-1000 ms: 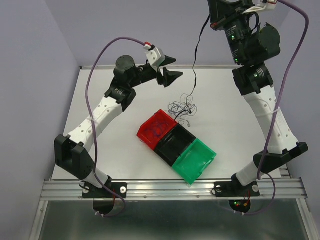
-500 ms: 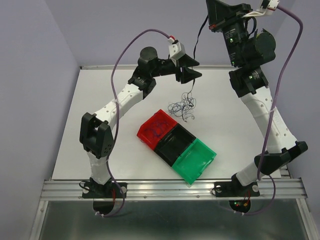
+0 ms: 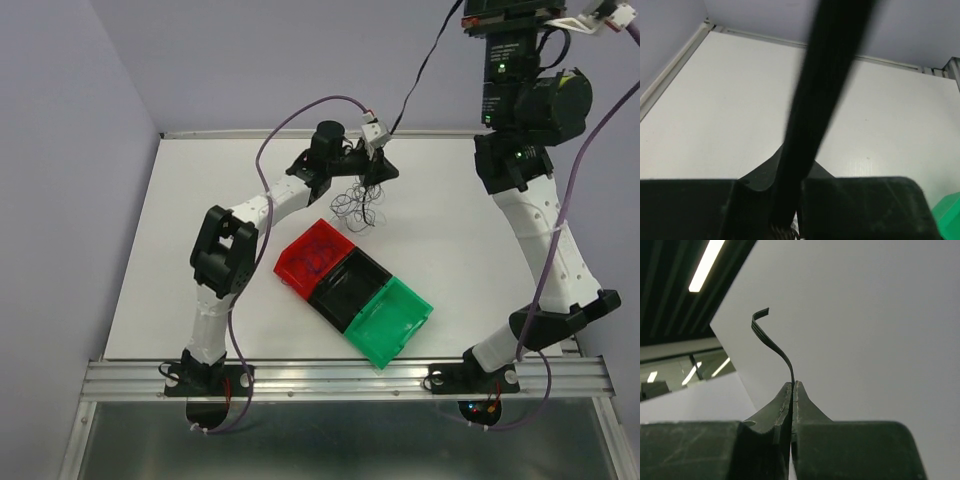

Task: Untangle the cables

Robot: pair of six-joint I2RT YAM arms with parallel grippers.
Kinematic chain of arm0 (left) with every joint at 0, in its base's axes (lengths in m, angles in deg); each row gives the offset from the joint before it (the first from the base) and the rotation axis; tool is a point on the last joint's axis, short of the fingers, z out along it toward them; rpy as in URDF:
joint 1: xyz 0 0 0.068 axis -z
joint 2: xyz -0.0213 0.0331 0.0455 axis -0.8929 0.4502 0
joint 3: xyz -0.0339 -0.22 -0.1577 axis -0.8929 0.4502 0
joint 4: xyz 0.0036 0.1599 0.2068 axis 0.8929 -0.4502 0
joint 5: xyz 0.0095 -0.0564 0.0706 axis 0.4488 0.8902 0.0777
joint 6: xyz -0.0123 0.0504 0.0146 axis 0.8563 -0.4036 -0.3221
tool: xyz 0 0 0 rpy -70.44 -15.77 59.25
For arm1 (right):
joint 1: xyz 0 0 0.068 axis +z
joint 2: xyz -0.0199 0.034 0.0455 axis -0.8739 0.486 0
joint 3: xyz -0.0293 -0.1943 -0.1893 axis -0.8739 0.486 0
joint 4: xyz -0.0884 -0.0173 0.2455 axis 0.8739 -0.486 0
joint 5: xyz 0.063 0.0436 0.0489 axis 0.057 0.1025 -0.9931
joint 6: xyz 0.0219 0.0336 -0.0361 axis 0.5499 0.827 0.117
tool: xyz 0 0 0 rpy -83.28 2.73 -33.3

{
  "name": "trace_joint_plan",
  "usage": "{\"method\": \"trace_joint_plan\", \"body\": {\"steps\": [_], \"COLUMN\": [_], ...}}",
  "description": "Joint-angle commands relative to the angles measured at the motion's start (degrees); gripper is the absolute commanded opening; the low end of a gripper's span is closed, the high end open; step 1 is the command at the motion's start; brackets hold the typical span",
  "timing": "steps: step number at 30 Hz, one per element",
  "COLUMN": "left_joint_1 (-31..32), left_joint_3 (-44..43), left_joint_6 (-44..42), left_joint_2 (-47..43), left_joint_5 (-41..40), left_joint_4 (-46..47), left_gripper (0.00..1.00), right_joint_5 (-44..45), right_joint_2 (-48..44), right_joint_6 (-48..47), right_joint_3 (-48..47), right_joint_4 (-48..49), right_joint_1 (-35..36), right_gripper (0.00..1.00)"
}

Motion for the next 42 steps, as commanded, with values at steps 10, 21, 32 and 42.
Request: {"method": "trace_joint_plan", "body": {"steps": [10, 21, 32, 42], "left_joint_1": [1.32, 0.79, 1.05, 5.18], "left_joint_3": [-3.08, -7.31, 3.5, 26.59], "left_joint_6": [-6.1, -4.78, -9.86, -19.01], "left_joint_2": [3.21, -0.82, -19.54, -42.64], "left_joint_5": [-10.59, -11.3, -8.58, -20.33], "left_joint_4": [-2.67, -5.13, -18.03, -34.04], "left_gripper": [0.11, 0.0, 0.0, 0.0], "right_joint_5": [10.04, 12.51, 9.62, -4.27], "right_joint_2": [-6.61, -15.83, -36.58, -49.85], "right_joint_6": [-1.57, -1.85, 6.68, 14.42], "right_joint_3": [-11.35, 2.71, 36.12, 58.61], "right_joint_4": [13.87, 14.84, 7.31, -6.34], "right_joint_1": [0.39, 0.39, 0.3, 0.3], "right_gripper": [0.01, 0.0, 0.01, 0.0]}}
